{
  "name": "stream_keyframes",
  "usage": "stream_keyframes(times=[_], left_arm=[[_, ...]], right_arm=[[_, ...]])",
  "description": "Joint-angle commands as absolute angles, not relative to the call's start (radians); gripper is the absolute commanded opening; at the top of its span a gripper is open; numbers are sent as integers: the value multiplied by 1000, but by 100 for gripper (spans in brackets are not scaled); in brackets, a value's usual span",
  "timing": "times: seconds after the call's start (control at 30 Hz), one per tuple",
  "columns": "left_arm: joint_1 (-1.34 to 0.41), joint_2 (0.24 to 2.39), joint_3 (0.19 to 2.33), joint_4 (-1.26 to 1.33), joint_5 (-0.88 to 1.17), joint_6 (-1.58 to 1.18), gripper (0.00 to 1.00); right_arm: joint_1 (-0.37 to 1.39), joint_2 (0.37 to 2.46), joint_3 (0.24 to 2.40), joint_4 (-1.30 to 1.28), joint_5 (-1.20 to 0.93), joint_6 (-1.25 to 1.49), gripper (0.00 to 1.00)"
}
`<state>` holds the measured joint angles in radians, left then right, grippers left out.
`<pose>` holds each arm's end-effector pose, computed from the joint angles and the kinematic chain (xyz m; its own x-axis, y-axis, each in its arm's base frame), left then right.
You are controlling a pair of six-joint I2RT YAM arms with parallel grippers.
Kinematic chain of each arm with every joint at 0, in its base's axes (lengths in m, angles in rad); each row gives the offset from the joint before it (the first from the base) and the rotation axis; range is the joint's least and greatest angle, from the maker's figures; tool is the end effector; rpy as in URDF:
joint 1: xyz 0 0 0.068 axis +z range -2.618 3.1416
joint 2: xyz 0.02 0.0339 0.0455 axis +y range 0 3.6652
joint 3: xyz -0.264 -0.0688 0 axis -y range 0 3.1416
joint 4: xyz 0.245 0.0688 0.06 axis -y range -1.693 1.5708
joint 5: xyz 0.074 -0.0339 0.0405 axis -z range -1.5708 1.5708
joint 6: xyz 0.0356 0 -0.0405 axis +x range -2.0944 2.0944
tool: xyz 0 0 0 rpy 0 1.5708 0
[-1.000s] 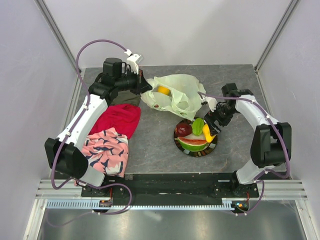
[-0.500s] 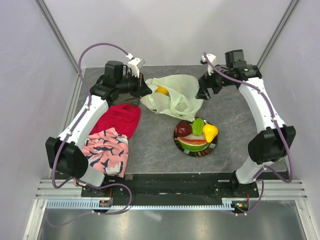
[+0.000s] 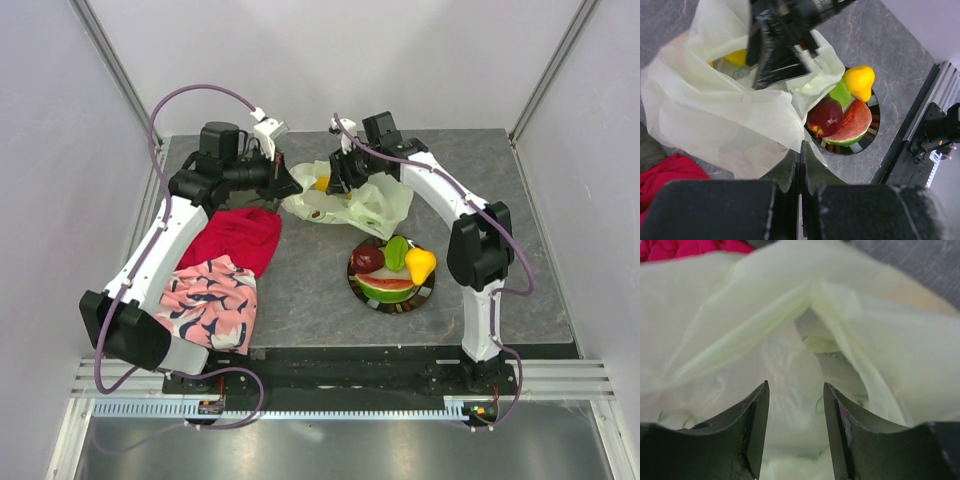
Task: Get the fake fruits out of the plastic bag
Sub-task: Adjust the plastic bag at the center of the board.
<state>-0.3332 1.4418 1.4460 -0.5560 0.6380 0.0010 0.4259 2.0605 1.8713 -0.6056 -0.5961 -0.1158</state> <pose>0.2937 -0.1241 0.3826 -0.4946 0.1721 -0.8519 0.7425 0.5930 -0.3114 0.4184 0.2118 0.2855 -0.5647 -0.3612 -0.7420 -0.7704 0.5531 0.3171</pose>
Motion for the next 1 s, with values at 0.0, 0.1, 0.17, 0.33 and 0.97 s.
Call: stream_keyframes(times=[0.0, 0.1, 0.17, 0.33, 0.97], left_arm=[[-336, 1410, 1497, -568, 722, 41, 2], [-336, 1417, 1494, -565, 733, 35, 2], [-334, 1414, 1483, -566, 739, 38, 2], [-334, 1394, 1451, -568, 729, 41, 2], [-342, 1183, 1163, -683, 651, 193, 2]], right_arm=[[451, 2111, 1983, -509, -497, -43, 53], [471, 2166, 2022, -496, -384, -25, 50], [486, 2206, 2046, -491, -294, -9, 50], [515, 2235, 2031, -544, -265, -15, 50], [589, 2077, 1858, -634, -152, -180, 73]])
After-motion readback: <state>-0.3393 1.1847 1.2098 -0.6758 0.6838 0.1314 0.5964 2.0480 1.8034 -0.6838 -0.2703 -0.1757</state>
